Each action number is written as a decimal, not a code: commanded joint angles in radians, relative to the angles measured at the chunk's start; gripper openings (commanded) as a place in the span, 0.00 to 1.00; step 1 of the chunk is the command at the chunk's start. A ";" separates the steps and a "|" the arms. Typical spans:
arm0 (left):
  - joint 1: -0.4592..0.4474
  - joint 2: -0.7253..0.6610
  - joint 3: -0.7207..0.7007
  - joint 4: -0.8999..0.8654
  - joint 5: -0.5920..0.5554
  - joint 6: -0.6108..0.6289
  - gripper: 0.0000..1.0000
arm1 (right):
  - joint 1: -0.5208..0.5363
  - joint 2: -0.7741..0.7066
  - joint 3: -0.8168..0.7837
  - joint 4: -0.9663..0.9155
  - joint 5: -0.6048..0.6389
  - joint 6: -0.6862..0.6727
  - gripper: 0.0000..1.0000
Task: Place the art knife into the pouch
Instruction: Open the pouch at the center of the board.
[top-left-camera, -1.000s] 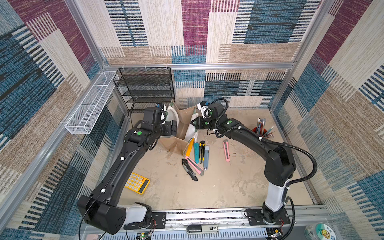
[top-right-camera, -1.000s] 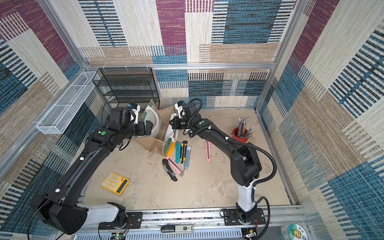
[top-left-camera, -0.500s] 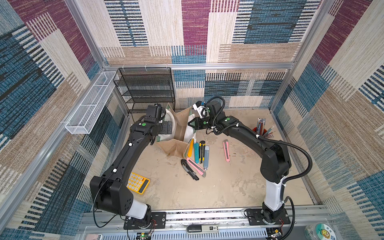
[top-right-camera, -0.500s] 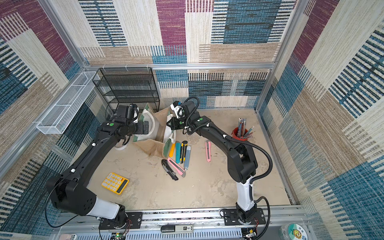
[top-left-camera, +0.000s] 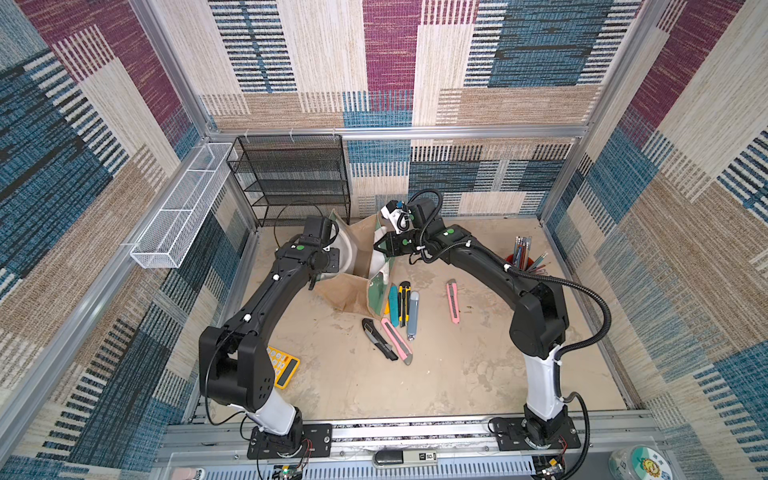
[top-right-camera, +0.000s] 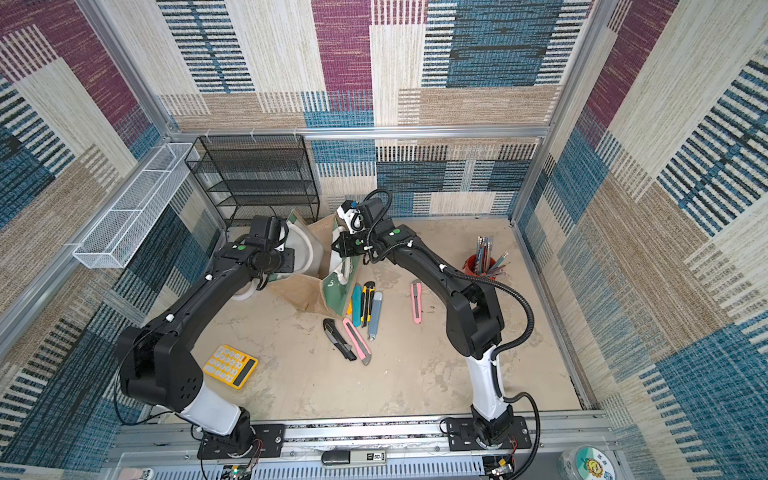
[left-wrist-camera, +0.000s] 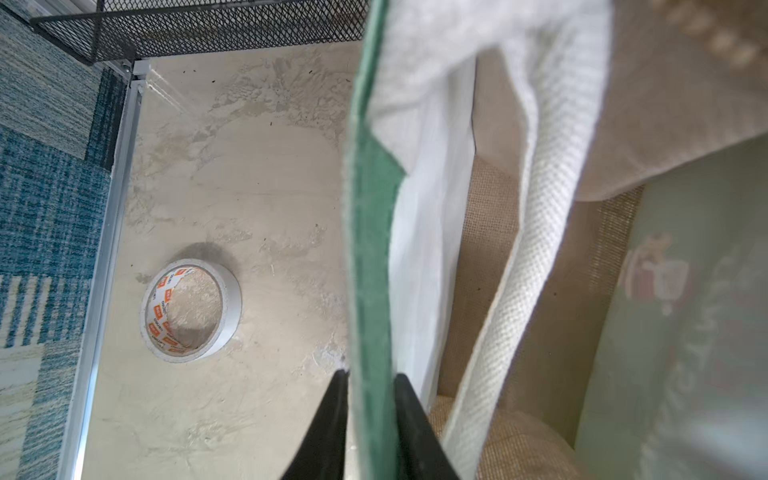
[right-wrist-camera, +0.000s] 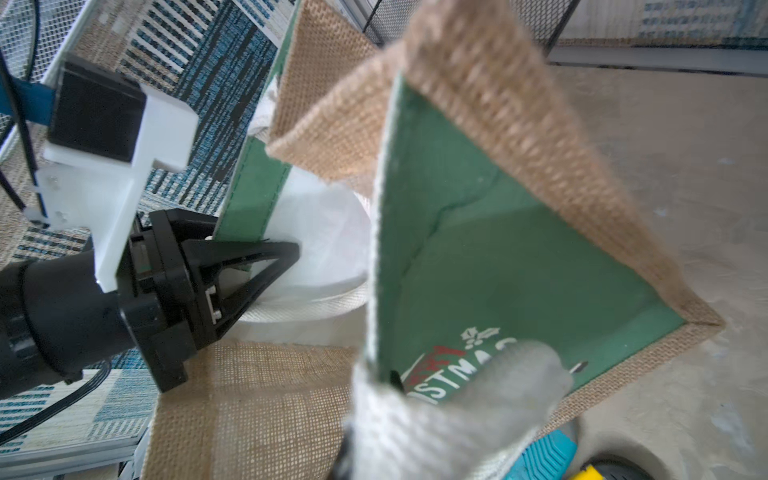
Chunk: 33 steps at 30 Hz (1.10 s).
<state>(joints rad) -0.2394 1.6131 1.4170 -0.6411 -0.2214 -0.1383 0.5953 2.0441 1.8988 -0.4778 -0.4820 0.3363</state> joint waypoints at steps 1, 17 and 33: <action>0.005 0.013 0.022 -0.022 -0.066 0.014 0.06 | 0.001 0.002 0.022 -0.041 0.063 -0.028 0.00; 0.017 -0.039 0.036 -0.023 -0.061 0.017 0.00 | -0.002 -0.020 0.024 -0.086 0.134 -0.047 0.40; 0.017 -0.062 -0.007 0.050 0.002 0.014 0.00 | -0.010 -0.305 -0.398 0.101 0.316 -0.029 0.70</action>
<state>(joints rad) -0.2230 1.5703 1.4139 -0.6338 -0.2516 -0.1249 0.5842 1.7893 1.6066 -0.4625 -0.2577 0.2874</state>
